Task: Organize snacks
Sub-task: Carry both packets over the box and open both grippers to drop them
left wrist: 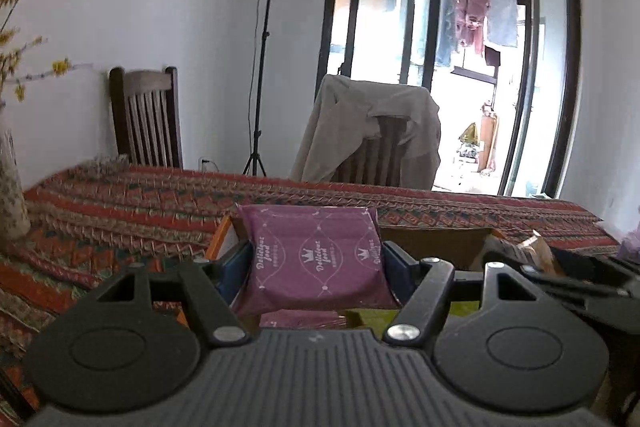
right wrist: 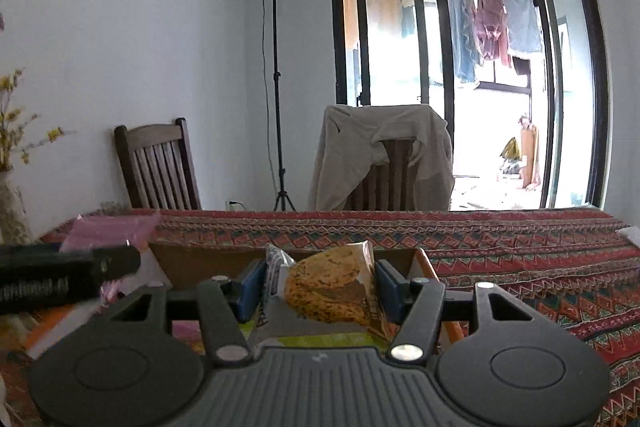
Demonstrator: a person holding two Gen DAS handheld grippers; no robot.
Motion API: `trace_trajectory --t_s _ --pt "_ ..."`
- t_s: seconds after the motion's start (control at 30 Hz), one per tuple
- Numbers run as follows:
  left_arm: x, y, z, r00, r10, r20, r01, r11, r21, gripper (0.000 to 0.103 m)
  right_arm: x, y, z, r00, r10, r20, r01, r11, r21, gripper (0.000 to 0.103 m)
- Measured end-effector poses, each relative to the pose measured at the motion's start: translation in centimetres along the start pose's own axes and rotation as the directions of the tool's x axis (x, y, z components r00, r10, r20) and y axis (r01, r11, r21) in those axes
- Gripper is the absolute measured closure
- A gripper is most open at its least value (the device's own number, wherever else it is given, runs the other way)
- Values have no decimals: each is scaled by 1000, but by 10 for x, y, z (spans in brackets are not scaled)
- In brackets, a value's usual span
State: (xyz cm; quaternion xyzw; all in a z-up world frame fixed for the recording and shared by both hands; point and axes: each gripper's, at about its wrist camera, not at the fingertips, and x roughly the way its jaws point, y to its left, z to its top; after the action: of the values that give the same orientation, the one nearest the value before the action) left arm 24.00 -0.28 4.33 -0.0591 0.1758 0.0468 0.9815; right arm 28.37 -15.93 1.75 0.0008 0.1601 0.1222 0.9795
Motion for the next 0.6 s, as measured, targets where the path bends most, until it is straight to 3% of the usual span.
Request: trace_trajectory --t_s 0.33,0.47,0.53,0.57,0.6 --pt "21 18 -19 998 -36 -55 36 999 -3 32 7 -4 -15 999 23 -34 -23 1000 7 44" --pt "20 22 -22 998 -40 -48 39 999 -22 25 7 -5 -17 999 28 -38 -28 1000 8 39" --pt "19 26 -22 998 -46 -41 45 998 -44 14 7 -6 -17 999 20 -36 -20 1000 14 33" --pt "19 29 -21 998 -49 -30 47 997 -59 3 7 -8 -16 999 18 -35 -17 1000 20 20" --pt "17 32 -21 999 -43 -14 42 996 -78 0 7 -9 -16 999 18 -34 -17 1000 26 4"
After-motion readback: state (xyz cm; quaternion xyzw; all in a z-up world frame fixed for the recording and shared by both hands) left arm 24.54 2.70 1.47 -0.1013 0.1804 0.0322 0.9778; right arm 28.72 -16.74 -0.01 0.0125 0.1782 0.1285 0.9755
